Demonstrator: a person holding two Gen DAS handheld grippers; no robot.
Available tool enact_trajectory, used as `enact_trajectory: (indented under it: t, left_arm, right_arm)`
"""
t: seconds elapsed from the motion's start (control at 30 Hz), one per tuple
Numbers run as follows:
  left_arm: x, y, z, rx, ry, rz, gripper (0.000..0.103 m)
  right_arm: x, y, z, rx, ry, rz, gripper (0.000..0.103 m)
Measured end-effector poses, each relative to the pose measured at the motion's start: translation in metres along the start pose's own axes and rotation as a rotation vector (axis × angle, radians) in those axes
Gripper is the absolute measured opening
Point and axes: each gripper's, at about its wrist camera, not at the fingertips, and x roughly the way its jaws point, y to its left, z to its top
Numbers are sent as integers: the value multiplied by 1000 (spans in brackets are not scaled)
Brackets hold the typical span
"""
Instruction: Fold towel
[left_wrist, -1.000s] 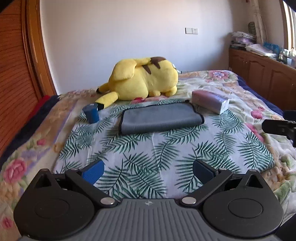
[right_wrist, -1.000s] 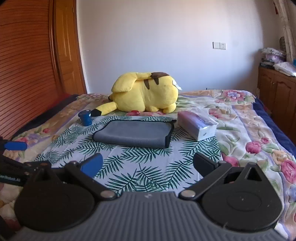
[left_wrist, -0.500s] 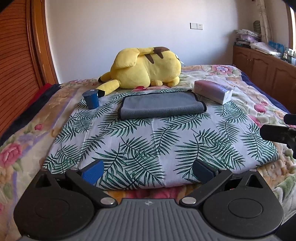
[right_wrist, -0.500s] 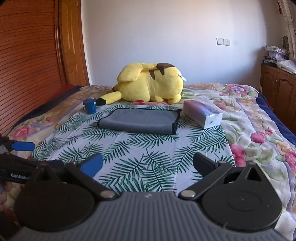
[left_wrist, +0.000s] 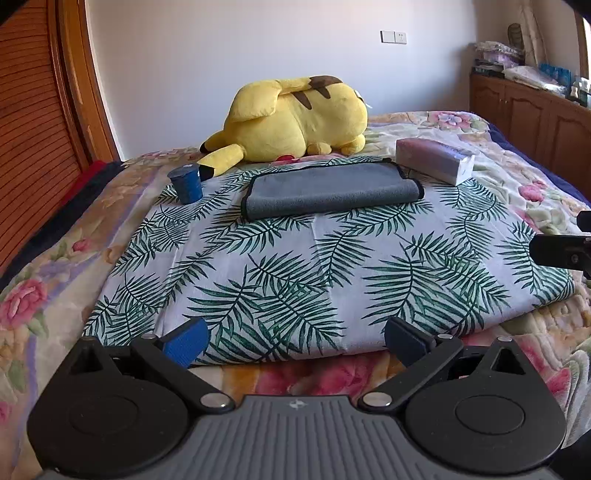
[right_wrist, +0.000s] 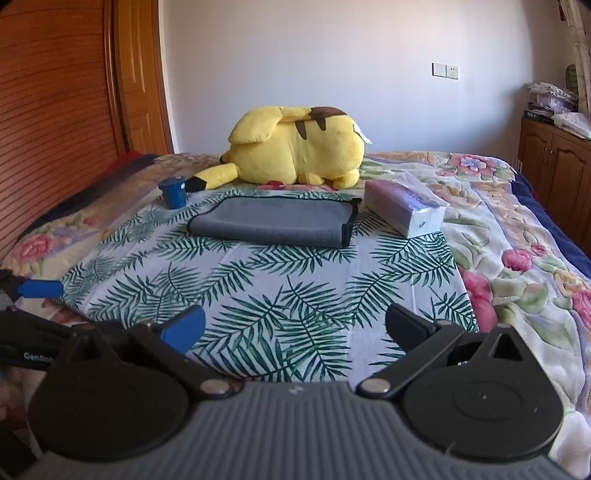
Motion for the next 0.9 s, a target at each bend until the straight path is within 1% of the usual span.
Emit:
enact_trajectory:
  t: [0.2,0.4,0.9]
  left_arm:
    - [-1,-1,-1,8,-7,1,103]
    - [-5,-1,4,-4,-40,2,103]
    - [-32,3,24,-49,-186,10,103]
  right_arm:
    - [4,-2,0,3,15,-13,103]
    - [6,-2,0,10,15,-26,103]
    - [-6,-5,4,12,-101,-72,103]
